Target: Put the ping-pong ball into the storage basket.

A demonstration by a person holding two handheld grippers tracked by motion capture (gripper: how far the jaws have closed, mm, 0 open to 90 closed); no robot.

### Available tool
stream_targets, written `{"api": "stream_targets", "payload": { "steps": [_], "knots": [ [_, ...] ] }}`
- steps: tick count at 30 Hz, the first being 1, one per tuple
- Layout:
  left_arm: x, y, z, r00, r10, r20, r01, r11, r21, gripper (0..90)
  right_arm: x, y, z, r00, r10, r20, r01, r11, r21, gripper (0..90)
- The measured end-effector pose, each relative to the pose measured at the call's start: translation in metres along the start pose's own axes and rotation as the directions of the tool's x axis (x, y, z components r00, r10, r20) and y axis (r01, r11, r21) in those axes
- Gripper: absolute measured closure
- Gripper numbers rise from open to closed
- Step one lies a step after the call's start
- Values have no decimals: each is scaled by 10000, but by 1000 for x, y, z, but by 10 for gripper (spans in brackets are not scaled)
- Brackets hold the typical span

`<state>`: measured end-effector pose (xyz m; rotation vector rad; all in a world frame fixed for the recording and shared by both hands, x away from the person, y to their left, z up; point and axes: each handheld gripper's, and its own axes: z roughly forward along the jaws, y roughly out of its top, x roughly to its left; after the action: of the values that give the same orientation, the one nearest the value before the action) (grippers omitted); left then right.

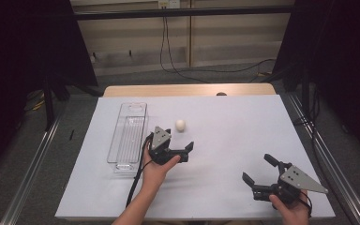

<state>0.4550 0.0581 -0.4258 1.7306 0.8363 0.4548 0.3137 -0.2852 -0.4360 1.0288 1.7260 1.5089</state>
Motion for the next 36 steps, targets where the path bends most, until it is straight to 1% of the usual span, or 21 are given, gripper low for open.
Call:
{"api": "stream_targets", "payload": {
  "steps": [1, 2, 3, 5, 6, 8, 9, 10, 14, 16, 17, 18, 19, 20, 21, 23, 25, 26, 30, 33, 36],
  "knots": [
    [1, 0, 0, 10000, 81, -3, -81, 10000, 26, 26, 0, 0, 0, 10000, 15, 24, -15, 10000, -14, 7],
    [1, 0, 1, 10000, 66, -39, -66, 10000, 39, 26, 0, 0, 0, 10000, 6, 58, -6, 10000, -7, 6],
    [0, 0, 1, 10000, -46, -43, 47, 10000, 7, 26, 0, 0, 0, 10000, 6, 58, -6, 10000, -7, 6],
    [1, 1, 2, 10000, 38, -33, -38, 10000, 41, 26, 0, 0, 0, 10000, 31, 62, -31, 10000, -1, 7],
    [1, 1, 2, 10000, -3, -81, 4, 10000, 33, 26, 0, 0, 0, 10000, 51, 55, -51, 10000, 11, 7],
    [1, 2, 3, 10000, -25, -49, 25, 10000, 41, 26, 0, 0, 0, 10000, 28, 26, -28, 10000, 9, 7],
    [2, 2, 3, 10000, 41, -72, -41, 10000, 24, 26, 0, 0, 0, 10000, 26, 54, -26, 10000, 7, 7],
    [1, 2, 4, 9999, -106, -122, 105, 9999, -22, 26, 0, 0, 0, 10000, 32, 20, -32, 10000, -10, 7],
    [2, 3, 5, 9998, -109, -173, 108, 9999, -27, 26, 0, 0, 0, 10000, 24, 19, -24, 10000, -11, 7],
    [2, 3, 6, 9998, -69, -186, 70, 10000, 27, 26, 0, 0, 0, 10000, 14, 28, -14, 10000, -15, 7],
    [3, 4, 6, 9998, 48, -210, -45, 9999, 108, 26, 0, 0, 0, 10000, 20, 53, -20, 10000, -9, 7],
    [2, 4, 7, 9996, -118, -268, 118, 9999, 16, 26, 1, 0, 0, 9999, 72, 75, -72, 10000, -17, 7],
    [4, 4, 7, 9998, -12, -197, 13, 10000, 79, 26, 1, 0, 0, 10000, 64, 70, -64, 10000, -20, 7],
    [3, 4, 8, 9996, -118, -255, 119, 9999, 5, 26, 1, 0, 0, 10000, 47, 66, -47, 10000, -14, 7],
    [4, 4, 8, 9994, -68, -328, 70, 10000, 48, 26, 1, 0, 0, 10000, 67, 63, -67, 10000, -31, 7],
    [4, 5, 10, 9994, -135, -314, 135, 9999, -3, 26, 1, 0, 0, 10000, 52, 64, -52, 10000, -16, 7],
    [4, 5, 11, 9995, -118, -301, 119, 9999, 17, 26, 1, 0, 0, 10000, 54, 64, -53, 10000, -19, 7],
    [4, 5, 11, 9992, -174, -350, 174, 9998, 11, 26, 0, 0, 0, 10000, 39, 69, -39, 10000, -28, 7],
    [5, 5, 13, 9991, -89, -414, 95, 9998, 156, 26, 1, 0, -1, 10000, 63, 14, -63, 10000, 17, 7],
    [5, 5, 15, 9987, -251, -435, 252, 9997, 16, 26, 1, 0, 0, 10000, 51, 58, -51, 10000, -13, 7],
    [5, 5, 16, 9983, -305, -500, 309, 9995, 78, 26, 0, 1, 0, 10000, 4, 53, -4, 10000, -40, 8]
  ]
}}
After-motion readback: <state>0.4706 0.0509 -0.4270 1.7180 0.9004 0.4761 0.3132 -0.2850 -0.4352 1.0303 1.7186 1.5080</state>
